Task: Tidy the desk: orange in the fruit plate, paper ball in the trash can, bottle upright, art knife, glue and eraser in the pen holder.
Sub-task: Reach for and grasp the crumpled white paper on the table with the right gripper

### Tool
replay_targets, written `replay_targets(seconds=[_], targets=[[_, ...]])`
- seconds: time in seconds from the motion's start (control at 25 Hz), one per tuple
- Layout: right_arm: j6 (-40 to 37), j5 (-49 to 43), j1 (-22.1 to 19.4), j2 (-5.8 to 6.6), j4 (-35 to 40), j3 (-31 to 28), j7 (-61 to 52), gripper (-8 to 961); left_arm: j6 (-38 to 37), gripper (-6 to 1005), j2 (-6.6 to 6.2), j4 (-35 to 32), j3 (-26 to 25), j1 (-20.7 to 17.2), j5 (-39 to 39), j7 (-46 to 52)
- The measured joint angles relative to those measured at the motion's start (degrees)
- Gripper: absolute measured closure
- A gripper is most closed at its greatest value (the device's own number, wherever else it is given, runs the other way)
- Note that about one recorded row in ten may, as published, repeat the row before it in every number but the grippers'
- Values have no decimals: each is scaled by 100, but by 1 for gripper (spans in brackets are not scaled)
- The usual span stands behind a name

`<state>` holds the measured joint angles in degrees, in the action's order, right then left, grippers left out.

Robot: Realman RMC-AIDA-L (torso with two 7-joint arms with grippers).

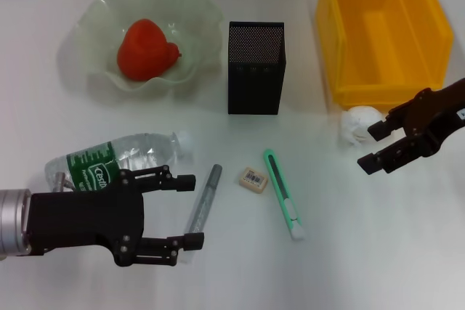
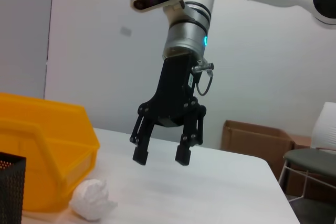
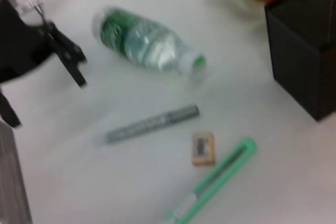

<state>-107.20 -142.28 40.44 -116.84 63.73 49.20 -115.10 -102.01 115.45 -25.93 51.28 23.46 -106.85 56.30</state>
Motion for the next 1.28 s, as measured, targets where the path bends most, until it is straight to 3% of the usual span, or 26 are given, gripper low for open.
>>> replay_targets(seconds=[0.36,0.52,0.8,1.28], targets=[[95,-856,369,-53,499,451,-875,187,32,182,72,18,-150,-9,7,-58],[229,-1251,354,-180,776,730,-1222,188,44,182,88,33,-183,-9,7,-54],[999,-1512,67,-249,822,1630,-1612,189,68,182,111,36,-189,-9,7,-27],[2090,-1245,-393,-277,765,2376,-1648,191,43,181,145,18,-190,-19,7,-7]])
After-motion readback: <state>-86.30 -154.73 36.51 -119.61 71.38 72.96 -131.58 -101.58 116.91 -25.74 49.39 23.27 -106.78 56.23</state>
